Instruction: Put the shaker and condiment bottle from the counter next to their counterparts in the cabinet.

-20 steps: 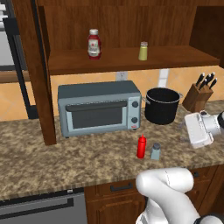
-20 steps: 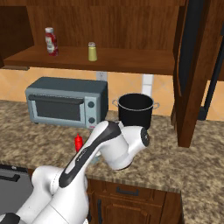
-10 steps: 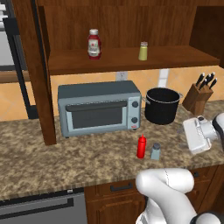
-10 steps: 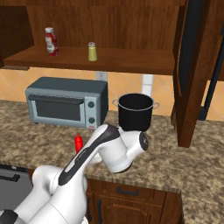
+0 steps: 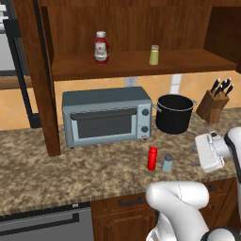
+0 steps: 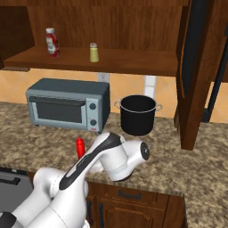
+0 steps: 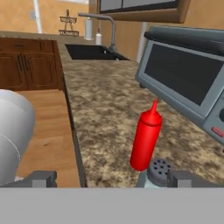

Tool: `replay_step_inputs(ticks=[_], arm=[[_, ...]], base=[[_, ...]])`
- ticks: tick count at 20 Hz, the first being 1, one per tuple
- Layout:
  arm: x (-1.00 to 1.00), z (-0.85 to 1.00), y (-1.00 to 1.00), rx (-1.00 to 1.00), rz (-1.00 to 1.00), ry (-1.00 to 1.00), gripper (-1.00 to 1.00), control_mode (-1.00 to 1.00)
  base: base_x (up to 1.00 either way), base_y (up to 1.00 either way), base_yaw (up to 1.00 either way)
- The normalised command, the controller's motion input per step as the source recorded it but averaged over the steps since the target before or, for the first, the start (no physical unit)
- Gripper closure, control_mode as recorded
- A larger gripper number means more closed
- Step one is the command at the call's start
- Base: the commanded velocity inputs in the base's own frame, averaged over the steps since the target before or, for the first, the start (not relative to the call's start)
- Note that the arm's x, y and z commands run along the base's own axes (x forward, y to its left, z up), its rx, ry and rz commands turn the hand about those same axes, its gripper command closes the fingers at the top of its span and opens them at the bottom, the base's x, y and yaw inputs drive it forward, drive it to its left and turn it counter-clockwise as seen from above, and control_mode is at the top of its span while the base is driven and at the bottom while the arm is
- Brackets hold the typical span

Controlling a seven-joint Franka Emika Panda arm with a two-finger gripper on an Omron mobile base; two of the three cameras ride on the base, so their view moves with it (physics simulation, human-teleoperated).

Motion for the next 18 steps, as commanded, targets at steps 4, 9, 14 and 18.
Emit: replay_step_inputs(ticks=[4, 9, 14, 18], arm=[[0.1, -0.27, 0.03, -0.02, -0.02, 0.01, -1.0, -1.0], [0.18, -0.26, 0.05, -0.02, -0.02, 0.01, -1.0, -1.0], [0.32, -0.17, 0.03, 0.0, 0.0, 0.0, -1.0, -1.0], [0.32, -0.17, 0.0, 0.0, 0.0, 0.0, -1.0, -1.0]], base=[[0.0, 0.0, 0.0], [0.0, 0.0, 0.0], [0.0, 0.0, 0.0], [0.0, 0.0, 0.0]])
